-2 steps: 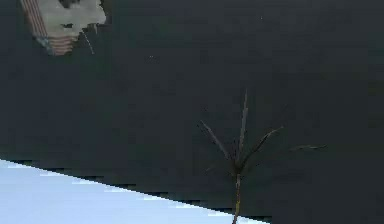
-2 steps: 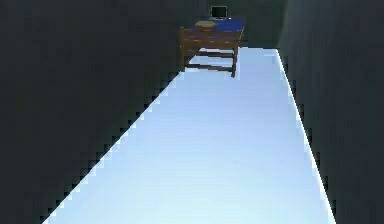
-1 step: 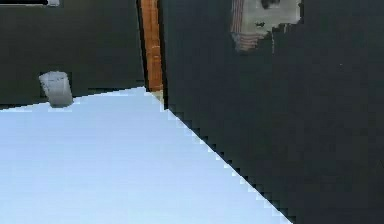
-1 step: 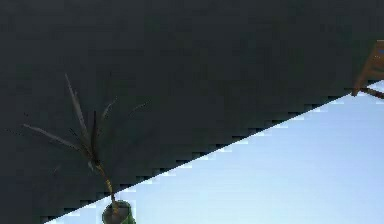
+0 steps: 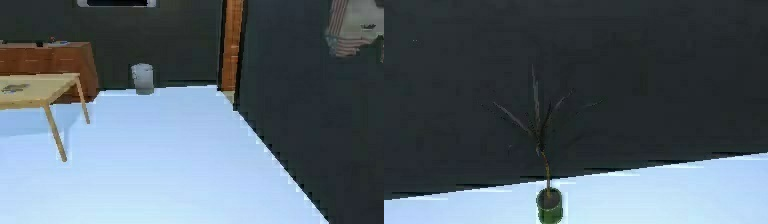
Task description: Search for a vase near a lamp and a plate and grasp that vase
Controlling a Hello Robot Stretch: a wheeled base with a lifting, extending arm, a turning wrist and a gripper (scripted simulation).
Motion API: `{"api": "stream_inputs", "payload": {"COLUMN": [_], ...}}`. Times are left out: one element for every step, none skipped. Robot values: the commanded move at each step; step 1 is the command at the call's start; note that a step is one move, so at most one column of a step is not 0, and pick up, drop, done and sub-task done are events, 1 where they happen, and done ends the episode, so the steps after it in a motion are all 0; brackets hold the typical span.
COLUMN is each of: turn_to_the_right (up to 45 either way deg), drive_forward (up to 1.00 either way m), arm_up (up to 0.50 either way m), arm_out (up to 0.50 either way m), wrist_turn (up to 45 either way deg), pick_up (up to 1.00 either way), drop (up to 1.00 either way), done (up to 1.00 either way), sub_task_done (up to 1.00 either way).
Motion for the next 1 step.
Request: {"api": "stream_inputs", "payload": {"turn_to_the_right": [0.0], "drive_forward": [1.0], "arm_up": [0.0], "arm_out": [0.0], "wrist_turn": [0.0], "pick_up": [0.0], "drop": [0.0], "done": [0.0], "sub_task_done": [0.0]}}
